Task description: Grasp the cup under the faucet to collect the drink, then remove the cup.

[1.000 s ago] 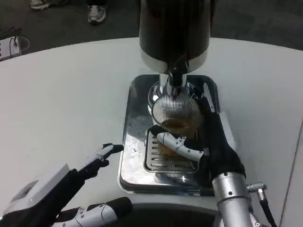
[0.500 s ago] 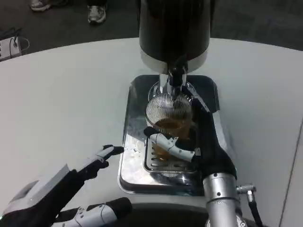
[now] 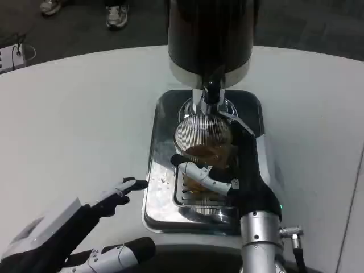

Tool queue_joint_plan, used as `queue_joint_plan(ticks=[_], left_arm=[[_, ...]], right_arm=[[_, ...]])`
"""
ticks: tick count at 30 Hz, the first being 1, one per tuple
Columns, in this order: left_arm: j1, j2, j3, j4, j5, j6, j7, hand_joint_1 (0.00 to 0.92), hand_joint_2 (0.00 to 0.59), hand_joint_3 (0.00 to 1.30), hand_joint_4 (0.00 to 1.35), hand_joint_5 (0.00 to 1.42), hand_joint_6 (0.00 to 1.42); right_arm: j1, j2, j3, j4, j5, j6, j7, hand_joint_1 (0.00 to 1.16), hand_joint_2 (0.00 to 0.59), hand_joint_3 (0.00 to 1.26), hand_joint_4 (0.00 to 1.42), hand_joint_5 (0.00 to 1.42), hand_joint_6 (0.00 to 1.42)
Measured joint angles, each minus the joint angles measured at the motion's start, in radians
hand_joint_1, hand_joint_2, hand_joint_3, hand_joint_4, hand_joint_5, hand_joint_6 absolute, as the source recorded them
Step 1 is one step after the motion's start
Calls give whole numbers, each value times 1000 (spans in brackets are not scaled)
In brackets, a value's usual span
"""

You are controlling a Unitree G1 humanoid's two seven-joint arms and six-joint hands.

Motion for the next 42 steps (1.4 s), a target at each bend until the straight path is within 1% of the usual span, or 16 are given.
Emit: queue_joint_plan(ticks=[4,5,6,9,12,15,17,20,24,25,29,33,34,42], left_arm=[[3,0,1,0,-2,0,0,0,56,159,52,151,220],[3,0,1,0,-4,0,0,0,56,159,52,152,220],[6,0,2,0,-5,0,0,0,56,159,52,154,221],[10,0,4,0,-6,0,0,0,56,159,52,157,221],[13,0,5,0,-11,-1,0,0,56,160,52,159,226],[12,0,5,0,-22,-3,0,0,56,160,55,160,230],[11,0,5,3,-29,-9,0,0,56,160,58,161,232],[8,0,5,11,-37,-11,0,0,56,160,60,161,234],[4,0,5,19,-40,-17,0,0,56,160,62,162,236],[2,0,5,22,-41,-18,0,0,56,160,62,162,236],[-4,0,5,31,-42,-29,0,0,56,160,62,162,237],[-14,0,5,42,-43,-38,0,0,56,160,62,162,237],[-15,0,5,46,-43,-40,0,0,56,160,62,162,237],[-58,1,5,78,-42,-73,0,0,55,160,63,162,234]], right_arm=[[6,5,8,0,-27,1,-46,947,232,638,852,1026,924],[8,6,8,0,-30,1,-52,947,232,670,888,1079,983],[10,7,9,0,-32,1,-63,950,233,701,956,1146,1069],[11,12,10,-3,-33,1,-79,962,235,804,1071,1285,1264],[19,13,9,-17,-27,1,-79,962,235,887,1146,1359,1358],[26,14,9,-28,-17,1,-66,954,232,920,1176,1400,1401],[44,14,8,-56,-6,2,-40,957,234,938,1192,1416,1421],[71,15,8,-94,-2,7,-9,961,235,964,1220,1424,1424],[108,14,8,-146,1,17,27,962,235,971,1224,1424,1424],[122,13,8,-165,2,21,39,962,235,972,1224,1424,1424],[196,-11,20,-259,1,28,99,959,234,977,1237,1424,1424],[254,-27,29,-333,2,35,140,955,233,983,1238,1424,1424],[263,-29,31,-345,2,35,147,955,232,984,1238,1424,1424],[383,-45,44,-531,14,50,243,954,233,1004,1247,1424,1424]])
